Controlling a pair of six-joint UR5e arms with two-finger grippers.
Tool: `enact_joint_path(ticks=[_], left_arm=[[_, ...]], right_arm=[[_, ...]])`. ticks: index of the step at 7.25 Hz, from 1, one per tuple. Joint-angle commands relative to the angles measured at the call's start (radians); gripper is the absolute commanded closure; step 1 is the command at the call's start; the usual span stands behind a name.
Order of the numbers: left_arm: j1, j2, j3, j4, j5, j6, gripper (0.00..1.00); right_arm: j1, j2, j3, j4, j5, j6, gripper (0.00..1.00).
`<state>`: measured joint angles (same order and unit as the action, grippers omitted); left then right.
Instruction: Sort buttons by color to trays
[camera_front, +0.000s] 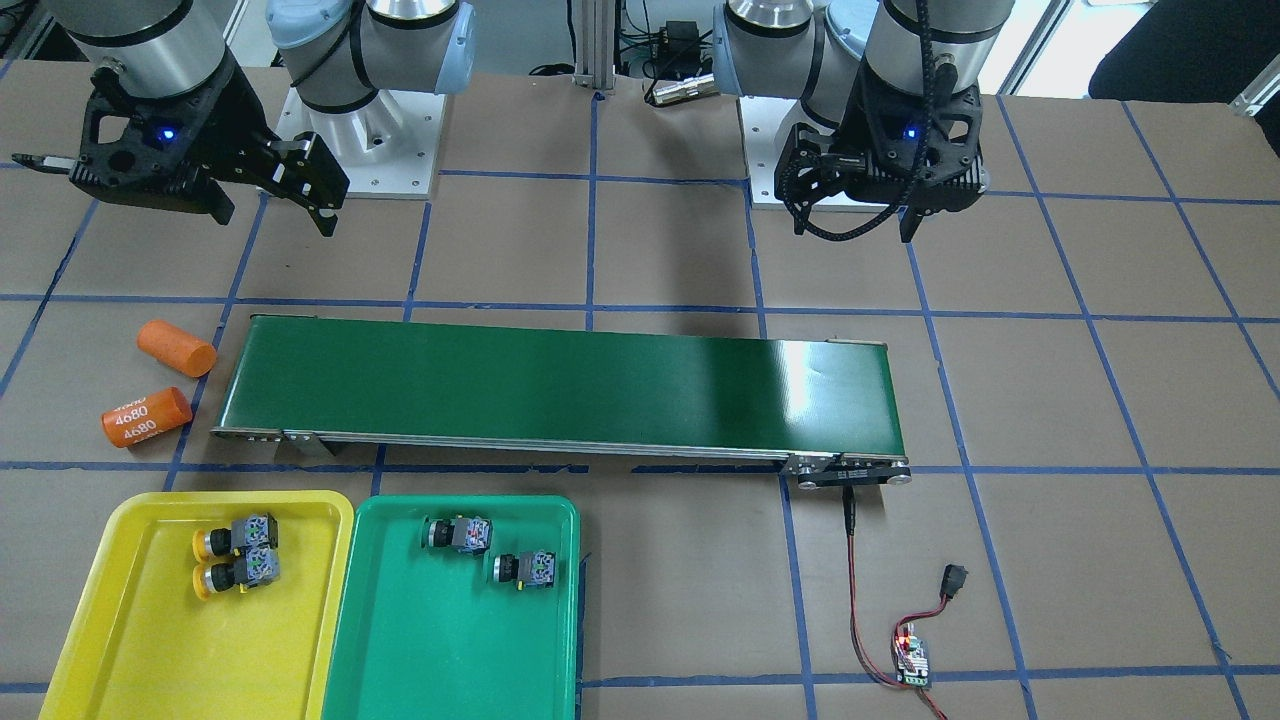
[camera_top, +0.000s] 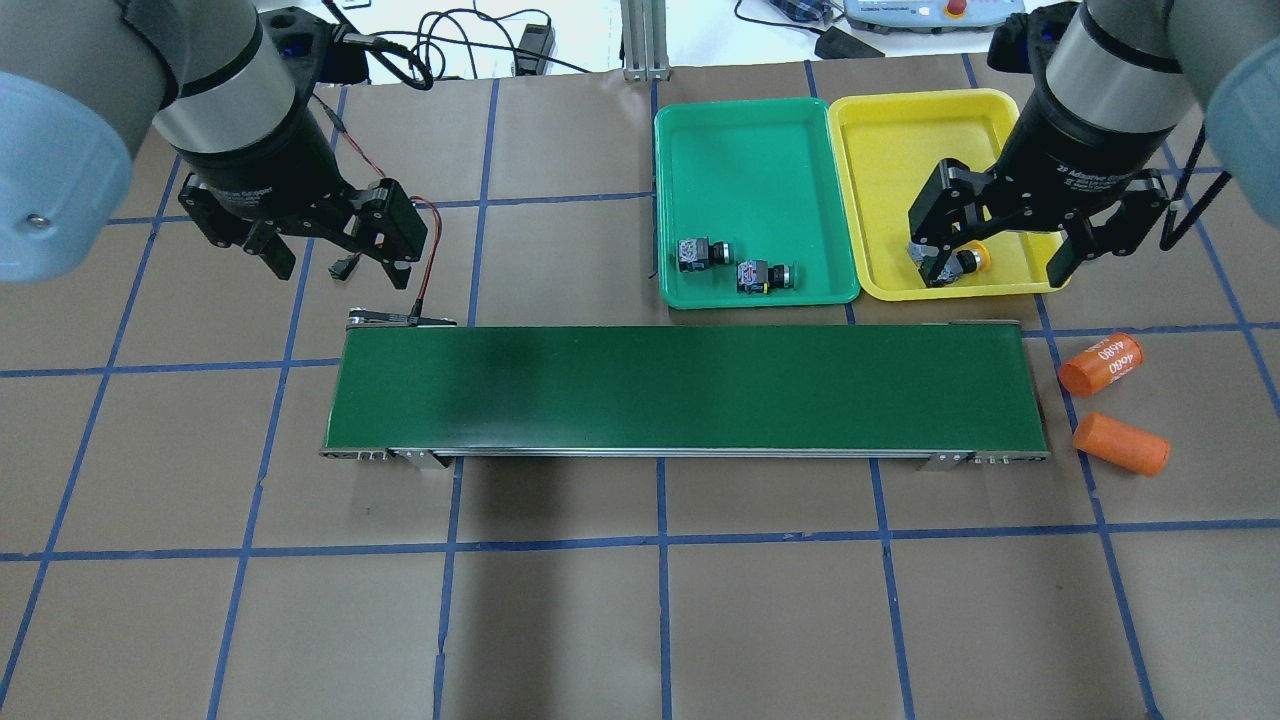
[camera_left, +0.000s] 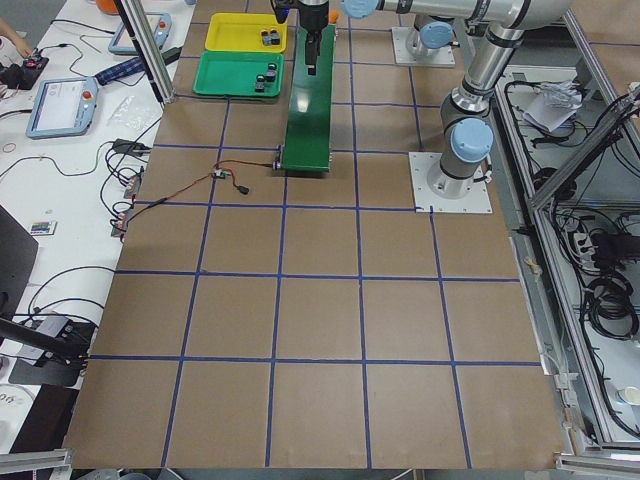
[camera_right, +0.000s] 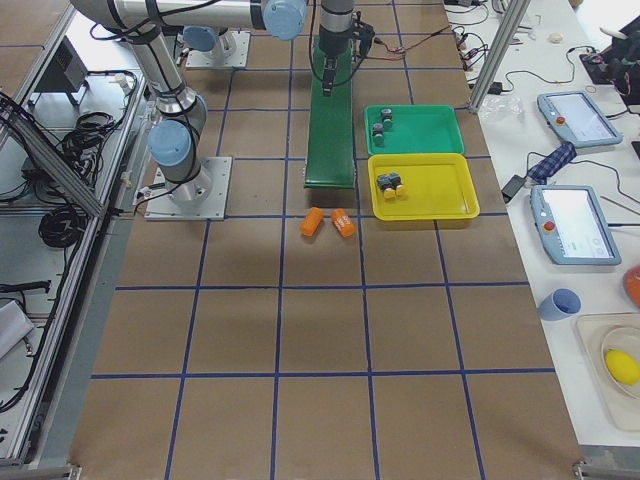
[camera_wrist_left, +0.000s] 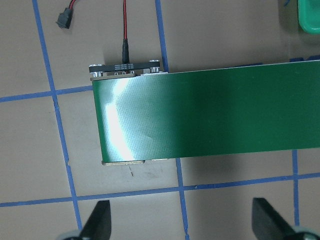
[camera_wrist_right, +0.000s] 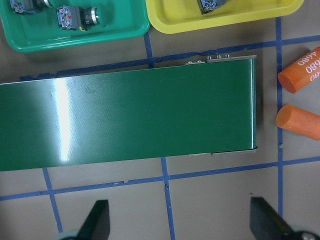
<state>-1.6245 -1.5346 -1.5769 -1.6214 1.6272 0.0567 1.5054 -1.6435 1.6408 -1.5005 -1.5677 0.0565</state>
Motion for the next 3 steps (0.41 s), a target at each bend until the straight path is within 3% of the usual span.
enact_joint_path(ticks=[1, 3], left_arm=[[0.000, -0.001, 0.000, 0.000, 0.000, 0.000, 0.00], [0.000, 0.002, 0.000, 0.000, 0.000, 0.000, 0.00]], right_arm=[[-0.001, -0.004, 0.004, 0.002, -0.015, 0.008, 0.00], [0.001, -0.010, -0.001, 0.003, -0.015, 0.011, 0.00]])
